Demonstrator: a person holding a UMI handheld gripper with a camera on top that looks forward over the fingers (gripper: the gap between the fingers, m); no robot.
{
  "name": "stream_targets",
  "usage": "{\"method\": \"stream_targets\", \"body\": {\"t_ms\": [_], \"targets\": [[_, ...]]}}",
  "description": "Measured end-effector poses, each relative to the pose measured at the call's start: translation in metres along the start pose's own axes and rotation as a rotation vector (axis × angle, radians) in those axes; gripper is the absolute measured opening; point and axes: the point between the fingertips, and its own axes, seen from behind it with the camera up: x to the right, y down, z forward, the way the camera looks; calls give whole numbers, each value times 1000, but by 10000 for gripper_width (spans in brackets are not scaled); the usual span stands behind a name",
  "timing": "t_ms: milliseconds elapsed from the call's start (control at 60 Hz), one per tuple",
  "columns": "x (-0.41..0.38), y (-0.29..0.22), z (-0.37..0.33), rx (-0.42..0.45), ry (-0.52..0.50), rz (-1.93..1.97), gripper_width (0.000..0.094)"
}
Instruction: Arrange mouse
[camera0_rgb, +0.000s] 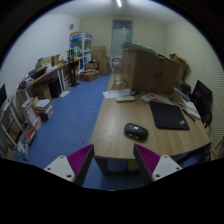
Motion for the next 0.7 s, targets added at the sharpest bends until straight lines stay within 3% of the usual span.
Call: {"method": "stream_targets", "body": {"t_ms": [117,267,400,433,450,700], "targets": [[44,0,35,33,14,-19,820],[109,16,93,4,-31,-57,814],[116,21,124,-1,-95,-113,810],[116,22,130,-2,-110,-119,863],[113,16,133,19,-123,-105,816],[106,-17,173,85,-146,-55,773]]}}
